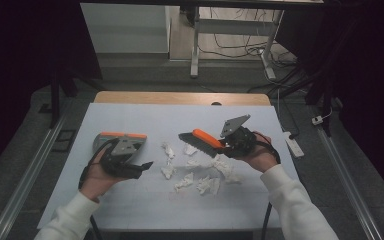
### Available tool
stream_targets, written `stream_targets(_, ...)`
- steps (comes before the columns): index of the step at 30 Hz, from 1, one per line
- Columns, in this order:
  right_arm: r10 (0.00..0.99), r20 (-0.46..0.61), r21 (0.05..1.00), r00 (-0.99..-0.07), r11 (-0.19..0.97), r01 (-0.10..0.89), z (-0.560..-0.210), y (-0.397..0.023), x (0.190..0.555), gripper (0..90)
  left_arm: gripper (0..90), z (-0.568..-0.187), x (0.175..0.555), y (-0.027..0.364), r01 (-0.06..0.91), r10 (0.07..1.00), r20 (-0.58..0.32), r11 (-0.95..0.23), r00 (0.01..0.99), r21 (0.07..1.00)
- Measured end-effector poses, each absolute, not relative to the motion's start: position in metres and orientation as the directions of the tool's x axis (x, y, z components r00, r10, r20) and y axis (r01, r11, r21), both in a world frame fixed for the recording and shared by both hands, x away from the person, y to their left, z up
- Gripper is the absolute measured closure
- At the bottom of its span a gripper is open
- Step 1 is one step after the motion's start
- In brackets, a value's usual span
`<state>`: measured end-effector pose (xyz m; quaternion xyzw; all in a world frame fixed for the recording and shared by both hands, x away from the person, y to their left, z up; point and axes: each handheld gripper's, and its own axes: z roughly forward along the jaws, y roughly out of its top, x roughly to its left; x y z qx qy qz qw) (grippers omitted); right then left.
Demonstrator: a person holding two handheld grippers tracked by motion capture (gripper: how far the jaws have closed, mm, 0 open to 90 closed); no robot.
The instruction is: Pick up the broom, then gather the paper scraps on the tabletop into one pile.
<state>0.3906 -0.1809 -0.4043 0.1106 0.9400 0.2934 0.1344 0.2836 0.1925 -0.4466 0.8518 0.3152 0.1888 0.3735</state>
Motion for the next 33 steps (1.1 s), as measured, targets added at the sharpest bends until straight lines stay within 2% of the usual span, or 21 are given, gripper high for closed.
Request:
stream_targets(9,0.415,-0.219,0.603,-0.883,0.769,0.212,-0.395,-0.196,0.411,69.4,25.3,-0.471,0.246,0.232,0.454,0.755,0.005,-0.399,0.655,0.796)
stream_targets(18,0.477,-0.249,0.579,-0.843,0.771,0.265,-0.396,-0.203,0.433,69.3,25.2,-0.483,0.243,0.237,0.482,0.775,-0.026,-0.366,0.632,0.796)
stream_targets(33,0.487,-0.296,0.454,-0.822,0.829,0.327,-0.414,-0.193,0.470,69.3,24.3,-0.489,0.243,0.238,0.496,0.776,-0.063,-0.336,0.628,0.800)
